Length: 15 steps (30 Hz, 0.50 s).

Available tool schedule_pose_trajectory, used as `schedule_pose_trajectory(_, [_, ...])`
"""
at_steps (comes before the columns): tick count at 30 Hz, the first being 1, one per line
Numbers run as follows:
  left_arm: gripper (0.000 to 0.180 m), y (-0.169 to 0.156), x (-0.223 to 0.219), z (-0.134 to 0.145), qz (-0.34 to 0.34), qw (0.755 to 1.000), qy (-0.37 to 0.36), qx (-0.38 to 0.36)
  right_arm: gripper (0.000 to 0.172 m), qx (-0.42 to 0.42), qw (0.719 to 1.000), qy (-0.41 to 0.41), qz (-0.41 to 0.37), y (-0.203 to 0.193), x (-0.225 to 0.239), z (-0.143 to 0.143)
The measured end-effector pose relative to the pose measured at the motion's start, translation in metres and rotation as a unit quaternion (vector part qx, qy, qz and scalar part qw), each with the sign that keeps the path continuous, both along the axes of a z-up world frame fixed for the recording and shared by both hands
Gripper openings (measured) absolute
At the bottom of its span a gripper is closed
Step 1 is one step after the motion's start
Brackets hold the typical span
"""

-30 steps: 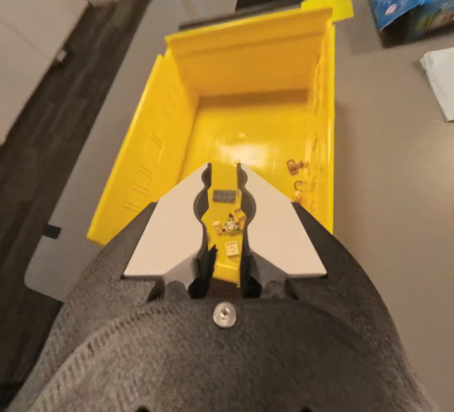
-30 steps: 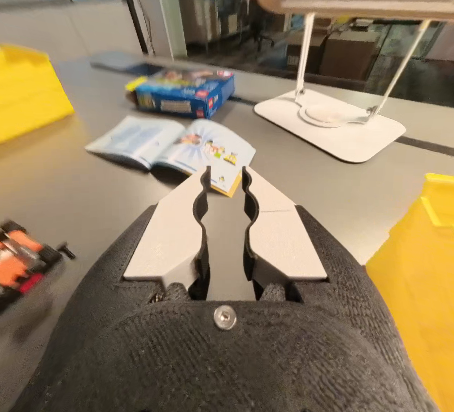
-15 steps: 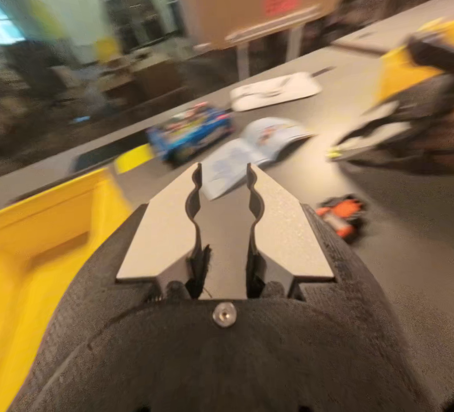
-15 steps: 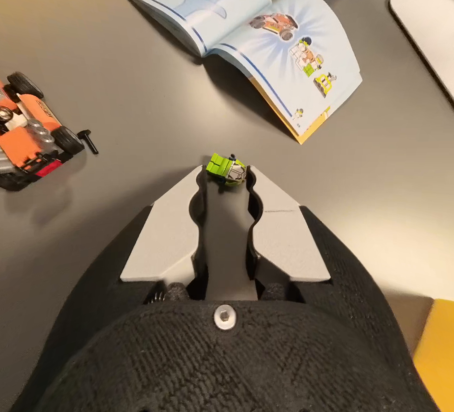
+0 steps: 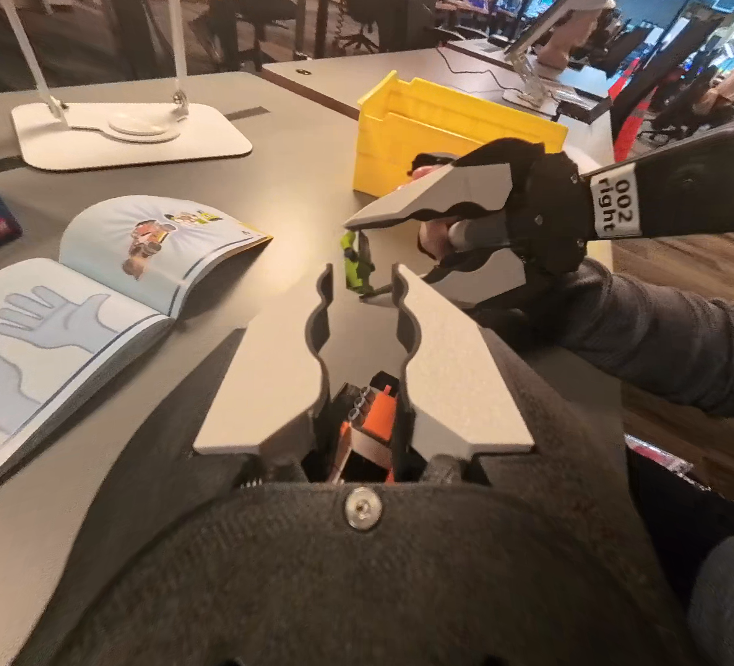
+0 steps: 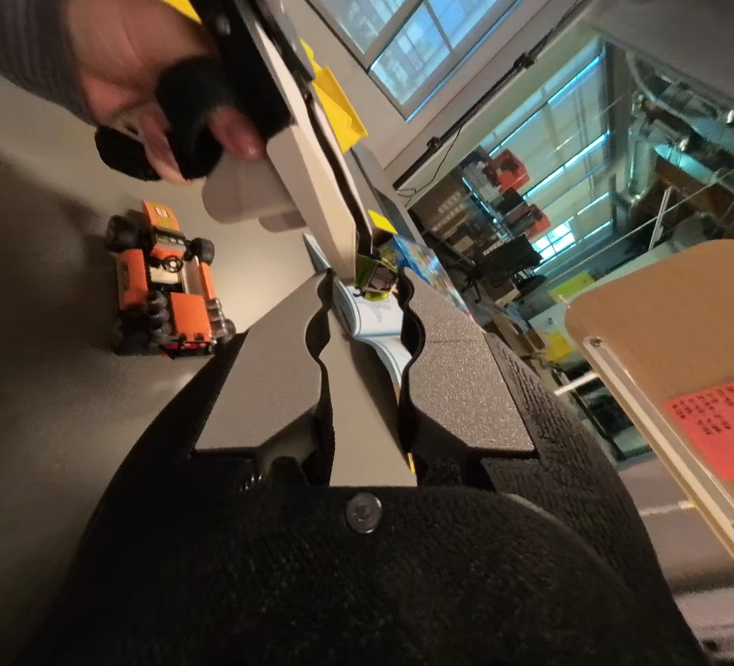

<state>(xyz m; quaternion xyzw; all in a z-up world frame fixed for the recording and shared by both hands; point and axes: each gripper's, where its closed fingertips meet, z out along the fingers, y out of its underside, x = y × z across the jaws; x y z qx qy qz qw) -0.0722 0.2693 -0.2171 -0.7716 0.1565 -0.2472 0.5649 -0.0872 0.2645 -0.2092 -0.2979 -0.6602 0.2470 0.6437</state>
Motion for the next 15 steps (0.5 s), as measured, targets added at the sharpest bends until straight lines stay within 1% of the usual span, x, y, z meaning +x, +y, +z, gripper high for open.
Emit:
schedule_pose_trajectory(3, [0.013, -0.002, 0.003, 0.003, -0.012, 1.000, -0.024, 0.004, 0.031, 0.013, 1.000, 0.012, 0.005, -0.005, 0.001, 0.006])
schedule_pose_trajectory(6, [0.007, -0.005, 0.005, 0.002, -0.039, 0.998, -0.051, -0.017, 0.031, 0.013, 1.000, 0.008, 0.014, -0.008, 0.001, 0.004])
schedule_pose_trajectory(7, [0.006, -0.007, 0.005, 0.001, -0.047, 0.997, -0.052, -0.022, 0.031, -0.015, 0.999, 0.010, 0.029, -0.010, 0.001, 0.005])
schedule_pose_trajectory(8, [0.006, -0.007, 0.003, 0.001, -0.048, 0.998, -0.046, -0.019, 0.039, -0.074, 0.996, 0.013, 0.052, -0.012, 0.001, 0.008])
schedule_pose_trajectory(9, [0.006, -0.009, 0.002, 0.001, -0.055, 0.998, -0.037, -0.010, 0.047, -0.152, 0.985, 0.009, 0.085, -0.015, 0.003, 0.011])
schedule_pose_trajectory(10, [0.006, -0.014, 0.005, 0.003, -0.073, 0.997, -0.032, 0.001, 0.050, -0.230, 0.965, -0.002, 0.123, -0.018, 0.005, 0.014])
schedule_pose_trajectory(11, [0.006, -0.018, 0.007, 0.006, -0.090, 0.995, -0.030, 0.009, 0.050, -0.296, 0.942, -0.007, 0.157, -0.020, 0.007, 0.017])
schedule_pose_trajectory(12, [0.006, -0.023, 0.010, 0.006, -0.107, 0.994, -0.021, 0.015, 0.047, -0.342, 0.923, -0.011, 0.176, -0.019, 0.009, 0.018])
schedule_pose_trajectory(14, [0.006, -0.028, 0.013, 0.003, -0.127, 0.992, -0.001, 0.020, 0.021, -0.380, 0.898, -0.036, 0.218, -0.024, 0.015, 0.015])
schedule_pose_trajectory(15, [0.006, -0.031, 0.014, 0.003, -0.134, 0.991, 0.002, 0.022, 0.015, -0.388, 0.892, -0.042, 0.229, -0.026, 0.016, 0.015])
